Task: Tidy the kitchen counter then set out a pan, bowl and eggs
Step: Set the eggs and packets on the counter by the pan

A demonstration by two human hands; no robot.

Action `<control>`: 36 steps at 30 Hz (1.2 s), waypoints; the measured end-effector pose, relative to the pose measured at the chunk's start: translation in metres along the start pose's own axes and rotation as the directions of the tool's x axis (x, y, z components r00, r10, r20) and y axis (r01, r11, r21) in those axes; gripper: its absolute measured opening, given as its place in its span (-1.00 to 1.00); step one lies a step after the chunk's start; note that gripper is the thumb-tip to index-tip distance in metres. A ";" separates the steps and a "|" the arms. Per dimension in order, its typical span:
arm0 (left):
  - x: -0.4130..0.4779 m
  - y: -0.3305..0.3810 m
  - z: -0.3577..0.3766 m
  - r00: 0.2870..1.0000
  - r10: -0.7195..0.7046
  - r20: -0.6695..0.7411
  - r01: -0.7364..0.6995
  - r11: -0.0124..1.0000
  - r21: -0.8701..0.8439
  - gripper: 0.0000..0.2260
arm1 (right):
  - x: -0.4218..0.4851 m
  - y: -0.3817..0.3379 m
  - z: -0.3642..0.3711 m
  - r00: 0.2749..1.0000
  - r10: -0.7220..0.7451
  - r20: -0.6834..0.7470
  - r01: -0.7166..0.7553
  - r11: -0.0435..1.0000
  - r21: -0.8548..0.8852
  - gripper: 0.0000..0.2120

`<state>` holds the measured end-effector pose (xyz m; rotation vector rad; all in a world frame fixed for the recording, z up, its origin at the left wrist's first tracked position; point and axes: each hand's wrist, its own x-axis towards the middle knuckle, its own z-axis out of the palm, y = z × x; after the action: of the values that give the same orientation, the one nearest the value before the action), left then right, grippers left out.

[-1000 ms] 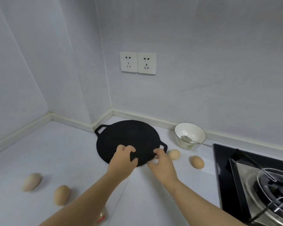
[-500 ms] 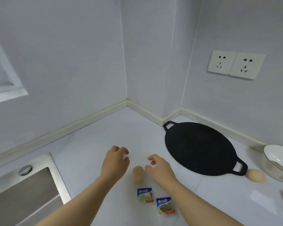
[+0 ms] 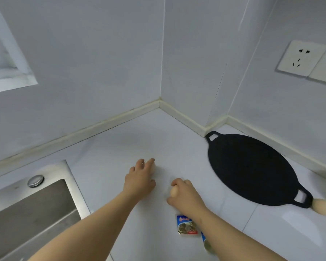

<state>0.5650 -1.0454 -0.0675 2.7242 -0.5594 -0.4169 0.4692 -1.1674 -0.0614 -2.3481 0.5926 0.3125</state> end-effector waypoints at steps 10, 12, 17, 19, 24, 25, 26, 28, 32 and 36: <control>0.001 0.029 0.009 0.998 0.059 -0.031 -0.059 0.998 0.000 -0.69 | -0.019 0.037 -0.019 0.988 0.062 -0.138 -0.037 0.984 0.172 -0.59; -0.003 0.042 0.006 0.997 0.038 -0.070 -0.041 0.998 -0.043 -0.69 | -0.023 0.044 -0.026 0.983 0.068 -0.168 -0.030 0.976 0.217 -0.60; -0.019 0.139 0.019 0.942 0.319 -0.102 -0.331 0.933 -0.138 -0.65 | -0.056 0.095 -0.061 0.924 0.219 -0.313 -0.108 0.936 0.336 -0.64; -0.029 0.181 0.032 0.911 0.410 -0.040 -0.411 0.900 -0.143 -0.63 | -0.073 0.122 -0.075 0.891 0.289 -0.349 -0.144 0.911 0.387 -0.63; -0.059 0.255 0.073 0.832 0.546 0.096 -0.528 0.834 -0.160 -0.62 | -0.121 0.185 -0.101 0.791 0.431 -0.435 -0.227 0.866 0.446 -0.61; -0.063 0.264 0.080 0.822 0.556 0.123 -0.537 0.829 -0.155 -0.62 | -0.129 0.194 -0.105 0.774 0.454 -0.440 -0.236 0.853 0.464 -0.60; -0.069 0.275 0.087 0.810 0.566 0.150 -0.547 0.823 -0.153 -0.62 | -0.138 0.206 -0.109 0.758 0.473 -0.448 -0.244 0.844 0.477 -0.60; -0.079 0.294 0.100 0.782 0.595 0.183 -0.579 0.803 -0.140 -0.61 | -0.154 0.226 -0.116 0.736 0.507 -0.449 -0.264 0.825 0.500 -0.59; -0.092 0.320 0.122 0.740 0.634 0.226 -0.629 0.771 -0.104 -0.60 | -0.174 0.257 -0.127 0.706 0.554 -0.442 -0.307 0.801 0.513 -0.58; -0.096 0.338 0.145 0.741 0.620 0.259 -0.639 0.769 -0.016 -0.59 | -0.183 0.284 -0.135 0.703 0.563 -0.435 -0.340 0.803 0.490 -0.53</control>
<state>0.3199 -1.3360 -0.0521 2.3439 -1.5333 -0.5584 0.1779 -1.3861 -0.0536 -1.8569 1.4144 -0.2909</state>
